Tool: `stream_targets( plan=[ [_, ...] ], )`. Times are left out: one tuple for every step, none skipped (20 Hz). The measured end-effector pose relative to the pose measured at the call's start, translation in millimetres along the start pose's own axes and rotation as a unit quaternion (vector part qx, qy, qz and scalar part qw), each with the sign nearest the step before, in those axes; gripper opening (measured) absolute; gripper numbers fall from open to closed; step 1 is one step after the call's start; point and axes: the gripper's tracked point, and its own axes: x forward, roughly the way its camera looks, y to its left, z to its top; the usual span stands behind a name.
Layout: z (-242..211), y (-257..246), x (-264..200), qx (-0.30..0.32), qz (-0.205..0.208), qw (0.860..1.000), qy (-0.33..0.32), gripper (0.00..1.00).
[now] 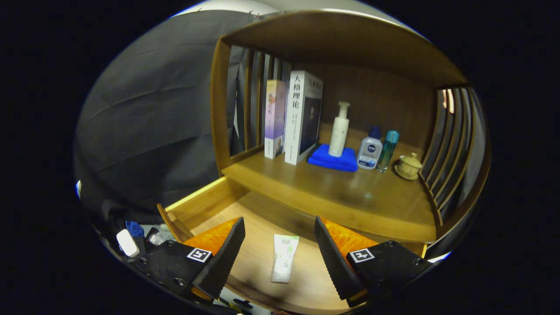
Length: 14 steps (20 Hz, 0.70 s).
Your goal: Pull open the drawer, take out the items inside it, and place them on the countertop above the cabinet.
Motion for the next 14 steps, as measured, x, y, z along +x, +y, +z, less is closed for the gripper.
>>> stream_targets(
  plan=[
    [-4,-4,12,-0.008,0.003,1.0,0.018,0.98],
    [-6,-8,21,-0.016,0.003,0.999,0.031,0.98],
    [-11,-11,28,-0.024,0.005,0.999,0.043,0.98],
    [-16,-12,35,-0.027,0.009,0.998,0.056,0.99],
    [-26,-12,40,-0.027,0.013,0.997,0.077,0.99],
    [-35,-12,45,-0.028,0.021,0.994,0.102,0.99],
    [-43,-12,50,-0.029,0.028,0.992,0.118,0.99],
    [-50,-14,54,-0.037,0.029,0.99,0.133,0.99],
    [-58,-15,57,-0.045,0.033,0.988,0.146,0.99],
    [-65,-13,58,-0.056,0.041,0.985,0.158,0.98],
    [-72,-11,61,-0.068,0.049,0.982,0.17,0.98],
    [-79,-11,62,-0.081,0.054,0.979,0.181,0.98],
    [-84,-14,64,-0.093,0.057,0.975,0.193,0.98],
    [-87,-13,67,-0.098,0.061,0.973,0.2,0.98]
  ],
)
